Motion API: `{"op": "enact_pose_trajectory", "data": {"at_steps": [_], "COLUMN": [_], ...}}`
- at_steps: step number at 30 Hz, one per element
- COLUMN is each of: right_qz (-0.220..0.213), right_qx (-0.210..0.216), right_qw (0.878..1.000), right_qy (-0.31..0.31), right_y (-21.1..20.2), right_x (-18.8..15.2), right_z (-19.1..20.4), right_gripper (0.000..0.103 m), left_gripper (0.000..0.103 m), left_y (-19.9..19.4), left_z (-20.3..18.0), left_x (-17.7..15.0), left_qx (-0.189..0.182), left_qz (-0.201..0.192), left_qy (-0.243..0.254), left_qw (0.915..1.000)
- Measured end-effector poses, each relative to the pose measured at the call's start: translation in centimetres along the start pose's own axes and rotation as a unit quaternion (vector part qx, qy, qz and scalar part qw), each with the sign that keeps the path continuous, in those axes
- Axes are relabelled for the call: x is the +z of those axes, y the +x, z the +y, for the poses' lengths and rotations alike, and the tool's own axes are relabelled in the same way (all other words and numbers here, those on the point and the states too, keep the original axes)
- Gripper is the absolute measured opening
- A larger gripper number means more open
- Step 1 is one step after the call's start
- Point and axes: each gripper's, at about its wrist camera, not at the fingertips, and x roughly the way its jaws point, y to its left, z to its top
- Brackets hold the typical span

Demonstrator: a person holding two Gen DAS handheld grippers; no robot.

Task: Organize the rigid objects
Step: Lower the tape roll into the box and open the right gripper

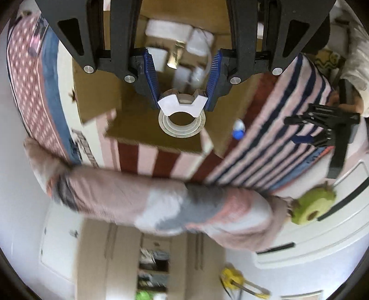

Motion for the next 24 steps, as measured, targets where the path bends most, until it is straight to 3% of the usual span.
{"op": "enact_pose_trajectory", "data": {"at_steps": [3, 6, 11, 17, 24], "right_qz": [0.006, -0.018, -0.074, -0.089, -0.033], "right_qx": [0.006, 0.022, 0.086, 0.179, 0.218], "right_qw": [1.0, 1.0, 0.993, 0.976, 0.969], "right_qy": [0.011, 0.006, -0.033, -0.086, -0.116], "right_y": [0.2, -0.6, -2.9, -3.0, 1.6], "right_x": [-0.5, -0.6, -0.2, 0.0, -1.5], "right_z": [-0.7, 0.0, 3.7, 10.1, 16.0], "right_gripper": [0.043, 0.05, 0.05, 0.05, 0.05], "left_gripper": [0.081, 0.081, 0.081, 0.081, 0.081], "left_y": [0.6, 1.0, 1.3, 1.8, 2.6], "left_z": [-0.3, -0.4, -0.1, 0.6, 2.6], "left_x": [0.2, 0.5, 0.5, 0.9, 1.6], "left_qx": [0.0, 0.005, 0.01, 0.026, 0.035], "left_qz": [0.005, 0.009, 0.009, 0.005, 0.002], "left_qy": [0.0, 0.001, -0.001, 0.0, 0.005], "left_qw": [1.0, 0.9999, 0.9999, 0.9996, 0.9994]}}
